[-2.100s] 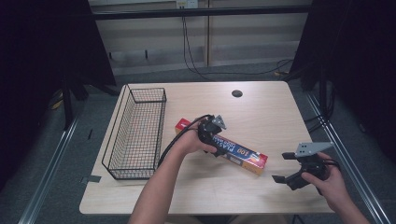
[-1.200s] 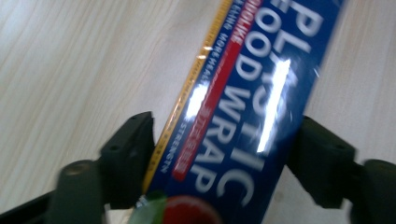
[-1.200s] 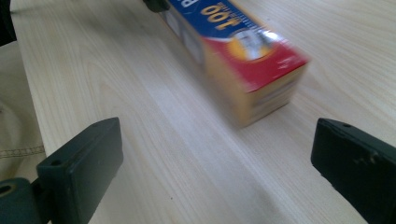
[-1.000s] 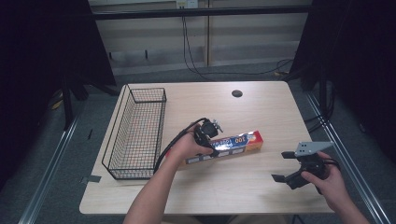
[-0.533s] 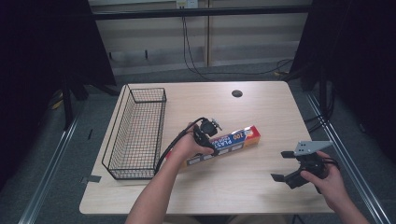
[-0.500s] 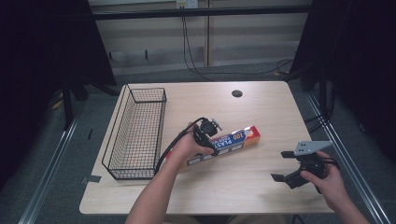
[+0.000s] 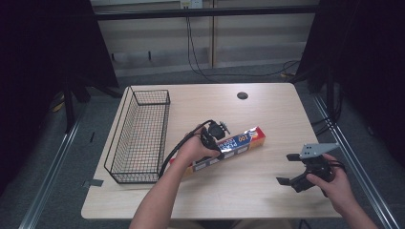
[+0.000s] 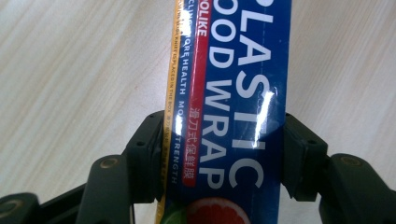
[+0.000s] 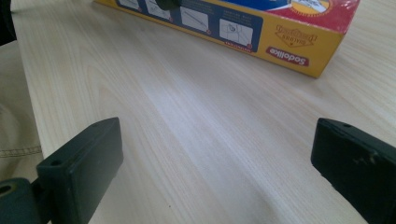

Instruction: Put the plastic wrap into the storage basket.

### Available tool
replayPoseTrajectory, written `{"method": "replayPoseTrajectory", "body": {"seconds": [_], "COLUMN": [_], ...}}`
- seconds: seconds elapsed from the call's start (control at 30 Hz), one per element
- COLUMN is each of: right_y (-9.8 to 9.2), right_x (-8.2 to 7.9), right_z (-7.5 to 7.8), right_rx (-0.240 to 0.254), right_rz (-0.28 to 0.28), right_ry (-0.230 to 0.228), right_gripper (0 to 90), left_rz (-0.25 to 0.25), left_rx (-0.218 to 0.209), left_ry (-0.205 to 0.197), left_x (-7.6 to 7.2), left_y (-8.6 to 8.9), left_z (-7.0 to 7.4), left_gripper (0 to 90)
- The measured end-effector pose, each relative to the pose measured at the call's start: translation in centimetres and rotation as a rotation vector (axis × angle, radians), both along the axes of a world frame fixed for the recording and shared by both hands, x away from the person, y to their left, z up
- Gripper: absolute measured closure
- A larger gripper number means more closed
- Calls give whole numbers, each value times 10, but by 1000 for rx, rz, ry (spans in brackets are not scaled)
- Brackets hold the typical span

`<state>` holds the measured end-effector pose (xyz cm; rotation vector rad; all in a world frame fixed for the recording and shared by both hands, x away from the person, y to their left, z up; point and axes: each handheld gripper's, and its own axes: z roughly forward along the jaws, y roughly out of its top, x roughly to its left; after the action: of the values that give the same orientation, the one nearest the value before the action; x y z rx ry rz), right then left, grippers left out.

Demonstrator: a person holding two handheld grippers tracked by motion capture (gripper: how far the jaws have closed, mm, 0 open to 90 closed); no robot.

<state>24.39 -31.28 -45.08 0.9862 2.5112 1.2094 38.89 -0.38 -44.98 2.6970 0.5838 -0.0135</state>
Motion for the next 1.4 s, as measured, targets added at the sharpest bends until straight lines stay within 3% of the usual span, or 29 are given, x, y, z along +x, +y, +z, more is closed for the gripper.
{"method": "replayPoseTrajectory", "body": {"seconds": [0.1, 0.5, 0.87, 1.4], "right_y": [-1, -4, -3, -2], "right_x": [0, -1, 0, 0], "right_z": [0, 1, 2, 2], "right_rx": [5, 10, 21, 20], "right_rz": [-8, -14, -19, -27], "right_ry": [3, -7, -8, -1], "right_gripper": [20, 20, 19, 19], "left_rz": [9, 134, 182, 307], "left_rx": [9, -3, 18, -26], "left_ry": [-7, -10, -8, -24], "left_x": [0, 2, 2, 2], "left_y": [1, 15, 31, 56], "left_z": [3, 26, 47, 74], "left_gripper": [430, 440, 440, 440]}}
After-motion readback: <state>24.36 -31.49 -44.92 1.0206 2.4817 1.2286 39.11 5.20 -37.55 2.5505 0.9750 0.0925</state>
